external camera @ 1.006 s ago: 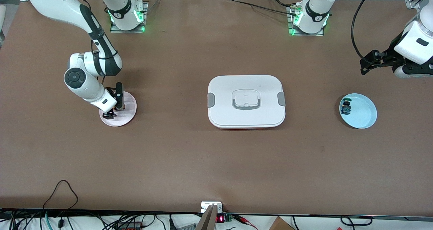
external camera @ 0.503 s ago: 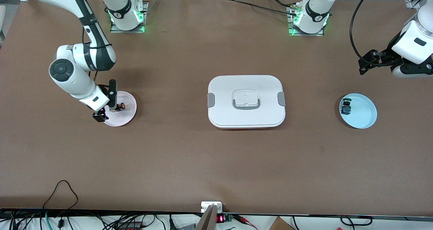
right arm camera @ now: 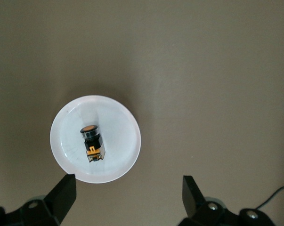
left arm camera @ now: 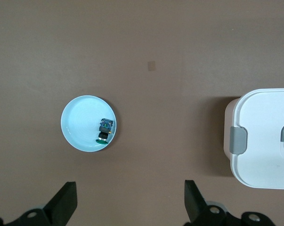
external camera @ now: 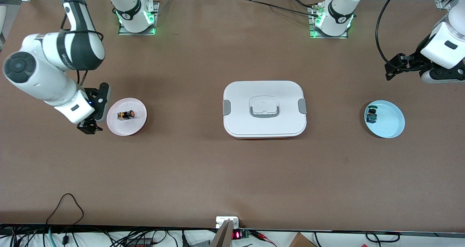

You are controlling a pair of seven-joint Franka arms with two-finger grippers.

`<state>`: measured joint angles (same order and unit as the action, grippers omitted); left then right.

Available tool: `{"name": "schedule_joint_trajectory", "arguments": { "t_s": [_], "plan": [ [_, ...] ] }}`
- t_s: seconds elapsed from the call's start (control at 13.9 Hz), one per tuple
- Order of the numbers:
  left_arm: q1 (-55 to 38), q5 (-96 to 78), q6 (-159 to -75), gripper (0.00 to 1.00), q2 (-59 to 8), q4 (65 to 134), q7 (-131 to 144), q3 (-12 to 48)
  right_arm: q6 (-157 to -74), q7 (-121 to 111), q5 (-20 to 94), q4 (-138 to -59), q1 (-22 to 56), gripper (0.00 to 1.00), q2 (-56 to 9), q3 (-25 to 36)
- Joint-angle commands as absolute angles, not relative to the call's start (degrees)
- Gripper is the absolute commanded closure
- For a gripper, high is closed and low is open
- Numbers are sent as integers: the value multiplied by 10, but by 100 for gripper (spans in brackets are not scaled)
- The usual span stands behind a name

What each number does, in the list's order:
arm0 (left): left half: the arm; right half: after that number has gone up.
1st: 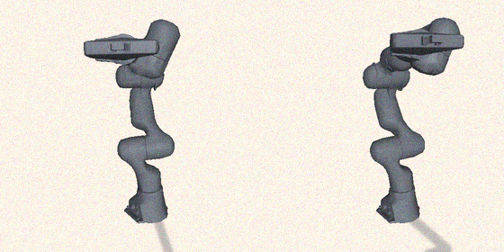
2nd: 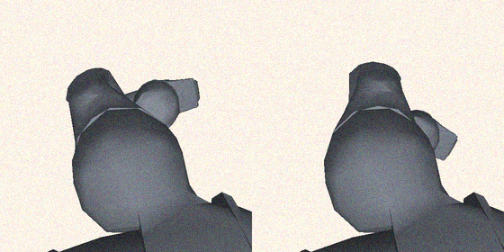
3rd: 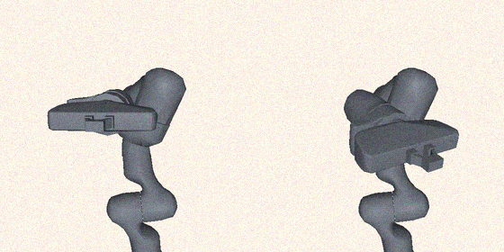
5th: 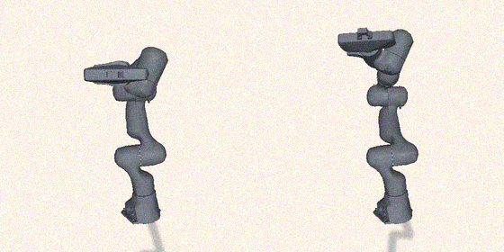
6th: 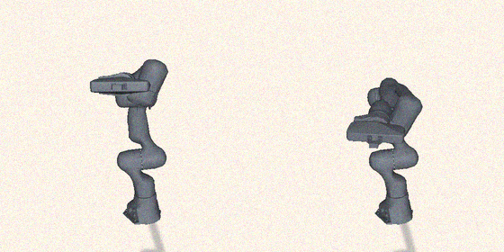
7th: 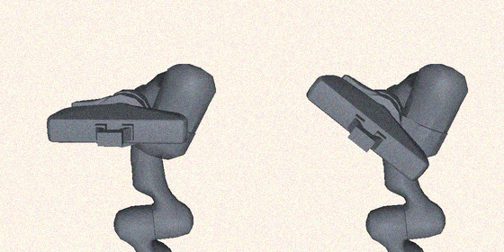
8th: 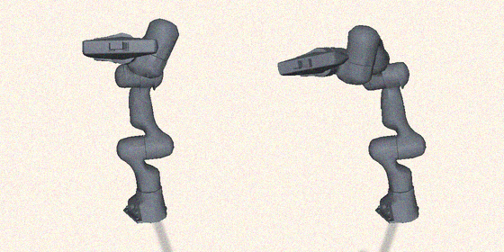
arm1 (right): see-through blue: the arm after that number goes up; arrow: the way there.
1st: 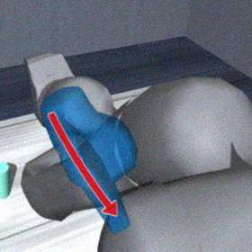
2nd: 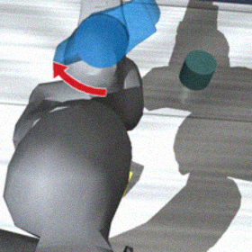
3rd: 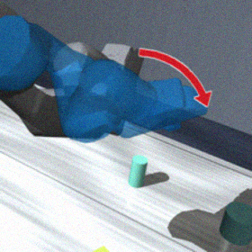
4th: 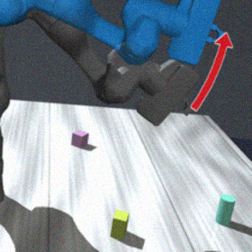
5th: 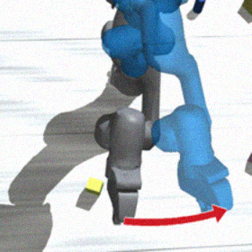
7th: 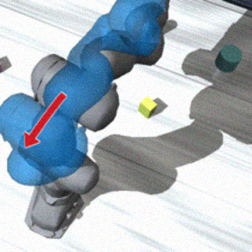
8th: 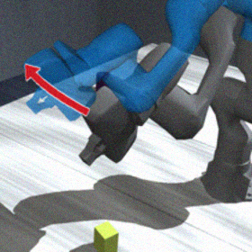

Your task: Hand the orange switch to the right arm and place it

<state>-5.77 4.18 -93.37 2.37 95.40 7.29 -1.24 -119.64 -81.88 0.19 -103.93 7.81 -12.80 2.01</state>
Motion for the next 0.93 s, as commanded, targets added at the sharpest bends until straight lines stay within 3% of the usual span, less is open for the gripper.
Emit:
{"name": "schedule_joint_trajectory", "arguments": {
  "t_s": [0.0, 0.36, 0.86],
  "plan": [
    [-60, 33, -931, 0, 20, 947, 70, -15, -1166, -758, 25, -996, 79, 0, -127, 19],
    [-56, 33, -932, 0, 19, 947, 69, -15, -1153, -666, 22, -976, 86, 0, -115, 21],
    [-56, 33, -932, 0, 18, 947, 69, -15, -1086, -278, 13, -972, 99, 0, -113, 22]
  ]
}}
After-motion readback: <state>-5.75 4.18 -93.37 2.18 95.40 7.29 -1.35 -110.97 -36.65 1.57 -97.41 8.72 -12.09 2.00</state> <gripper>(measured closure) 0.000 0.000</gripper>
